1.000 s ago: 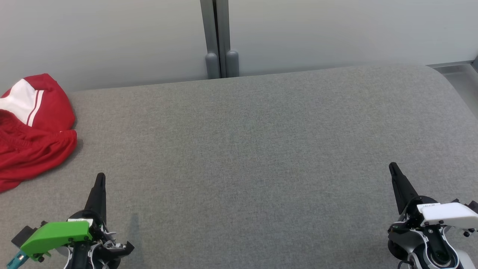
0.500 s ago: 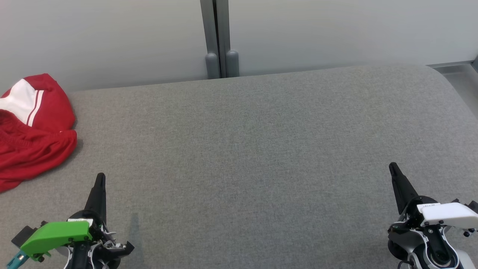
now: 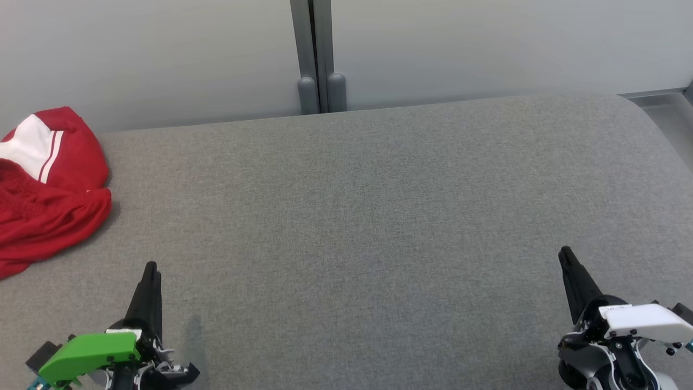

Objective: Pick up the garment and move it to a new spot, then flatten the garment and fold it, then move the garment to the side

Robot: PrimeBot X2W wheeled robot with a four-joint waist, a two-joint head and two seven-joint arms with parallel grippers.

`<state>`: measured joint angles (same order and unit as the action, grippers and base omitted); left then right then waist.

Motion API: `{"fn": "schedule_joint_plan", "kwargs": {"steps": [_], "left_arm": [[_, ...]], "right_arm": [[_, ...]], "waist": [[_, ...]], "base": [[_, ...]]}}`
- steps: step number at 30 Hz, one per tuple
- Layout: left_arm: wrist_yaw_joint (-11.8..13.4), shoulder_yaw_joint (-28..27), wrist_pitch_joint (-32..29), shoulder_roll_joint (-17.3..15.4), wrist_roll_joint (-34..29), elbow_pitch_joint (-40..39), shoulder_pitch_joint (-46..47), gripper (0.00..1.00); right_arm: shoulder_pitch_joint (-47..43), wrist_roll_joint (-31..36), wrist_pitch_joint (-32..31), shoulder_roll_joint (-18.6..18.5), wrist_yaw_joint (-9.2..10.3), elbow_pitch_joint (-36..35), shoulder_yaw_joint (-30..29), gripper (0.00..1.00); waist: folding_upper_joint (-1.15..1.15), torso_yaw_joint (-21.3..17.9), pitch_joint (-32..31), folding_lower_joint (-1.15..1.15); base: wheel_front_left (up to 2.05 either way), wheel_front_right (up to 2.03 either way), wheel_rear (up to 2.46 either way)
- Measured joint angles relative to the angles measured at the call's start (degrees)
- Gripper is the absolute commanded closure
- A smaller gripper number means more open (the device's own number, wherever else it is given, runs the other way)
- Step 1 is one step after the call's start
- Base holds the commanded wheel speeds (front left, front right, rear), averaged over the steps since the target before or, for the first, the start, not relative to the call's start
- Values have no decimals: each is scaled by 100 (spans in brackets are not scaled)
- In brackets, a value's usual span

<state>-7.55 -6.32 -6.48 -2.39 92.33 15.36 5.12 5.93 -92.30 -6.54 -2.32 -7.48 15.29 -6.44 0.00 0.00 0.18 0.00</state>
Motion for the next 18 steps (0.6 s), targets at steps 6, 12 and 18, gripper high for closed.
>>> {"fn": "schedule_joint_plan", "kwargs": {"steps": [6,12,18], "left_arm": [[0,104,75,29,-1,162,-223,0],[0,286,256,30,-48,70,-248,0],[0,403,413,29,-333,-54,-277,0]], "right_arm": [[-196,10,69,59,1,177,60,0],[-237,120,244,58,1,147,127,0],[-289,405,411,54,1,140,103,0]], "waist": [[0,0,-4,0],[0,2,-12,0],[0,8,-21,0]], "base": [[0,0,0],[0,0,0],[0,0,0]]}}
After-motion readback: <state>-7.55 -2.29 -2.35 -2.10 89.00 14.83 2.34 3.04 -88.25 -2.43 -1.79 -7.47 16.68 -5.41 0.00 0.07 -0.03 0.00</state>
